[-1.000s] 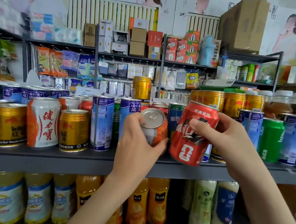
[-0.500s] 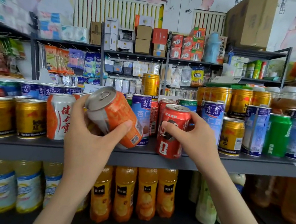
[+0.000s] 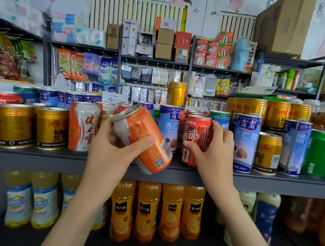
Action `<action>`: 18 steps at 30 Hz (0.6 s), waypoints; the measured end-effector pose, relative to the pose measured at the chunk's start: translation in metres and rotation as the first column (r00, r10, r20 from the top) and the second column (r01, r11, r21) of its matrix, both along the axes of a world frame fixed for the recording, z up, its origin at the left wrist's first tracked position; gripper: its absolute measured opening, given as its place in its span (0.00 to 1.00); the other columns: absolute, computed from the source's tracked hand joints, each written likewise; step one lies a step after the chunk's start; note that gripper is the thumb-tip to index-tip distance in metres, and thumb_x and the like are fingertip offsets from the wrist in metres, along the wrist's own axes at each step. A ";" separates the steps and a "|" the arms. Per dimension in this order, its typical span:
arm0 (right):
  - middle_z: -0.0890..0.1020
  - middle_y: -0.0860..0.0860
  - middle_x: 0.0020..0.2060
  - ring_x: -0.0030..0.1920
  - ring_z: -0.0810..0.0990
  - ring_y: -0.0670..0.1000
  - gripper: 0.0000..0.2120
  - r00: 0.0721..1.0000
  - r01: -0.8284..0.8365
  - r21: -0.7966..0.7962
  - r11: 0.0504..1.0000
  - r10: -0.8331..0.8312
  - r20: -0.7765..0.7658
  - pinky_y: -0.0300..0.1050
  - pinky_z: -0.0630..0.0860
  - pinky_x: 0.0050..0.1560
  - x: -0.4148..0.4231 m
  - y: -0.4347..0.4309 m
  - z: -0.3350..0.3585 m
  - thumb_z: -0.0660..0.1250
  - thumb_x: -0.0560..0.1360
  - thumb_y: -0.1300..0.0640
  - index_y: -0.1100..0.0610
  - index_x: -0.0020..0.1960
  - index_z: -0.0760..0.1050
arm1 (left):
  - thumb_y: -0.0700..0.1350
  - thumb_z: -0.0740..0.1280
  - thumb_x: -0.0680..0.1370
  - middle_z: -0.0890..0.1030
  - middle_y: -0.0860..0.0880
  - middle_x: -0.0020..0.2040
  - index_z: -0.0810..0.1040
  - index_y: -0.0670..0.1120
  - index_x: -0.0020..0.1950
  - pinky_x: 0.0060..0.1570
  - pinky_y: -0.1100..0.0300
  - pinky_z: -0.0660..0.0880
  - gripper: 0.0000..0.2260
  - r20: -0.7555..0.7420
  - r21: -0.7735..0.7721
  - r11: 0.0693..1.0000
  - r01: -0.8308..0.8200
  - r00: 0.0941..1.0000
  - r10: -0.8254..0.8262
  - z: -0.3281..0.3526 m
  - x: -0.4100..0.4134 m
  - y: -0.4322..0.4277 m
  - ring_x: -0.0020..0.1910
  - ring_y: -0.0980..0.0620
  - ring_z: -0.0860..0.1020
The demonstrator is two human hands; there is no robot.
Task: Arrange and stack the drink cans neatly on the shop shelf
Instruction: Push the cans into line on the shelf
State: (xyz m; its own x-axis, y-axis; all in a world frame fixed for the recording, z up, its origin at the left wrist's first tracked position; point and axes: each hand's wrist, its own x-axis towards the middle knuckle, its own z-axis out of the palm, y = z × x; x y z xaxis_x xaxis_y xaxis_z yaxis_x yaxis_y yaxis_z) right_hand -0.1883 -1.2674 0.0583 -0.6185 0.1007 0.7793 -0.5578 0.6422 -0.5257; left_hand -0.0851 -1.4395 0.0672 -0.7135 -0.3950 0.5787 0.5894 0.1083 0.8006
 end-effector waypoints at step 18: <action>0.80 0.47 0.48 0.46 0.78 0.42 0.15 0.896 -0.440 -0.059 0.896 0.442 0.038 0.33 0.76 0.47 0.032 -0.010 0.009 0.68 0.75 0.51 0.52 0.61 0.74 | 0.46 0.75 0.62 0.82 0.56 0.48 0.74 0.52 0.62 0.36 0.72 0.75 0.28 0.181 -0.143 0.972 0.188 0.970 -0.161 -0.013 -0.005 0.002 0.46 0.65 0.80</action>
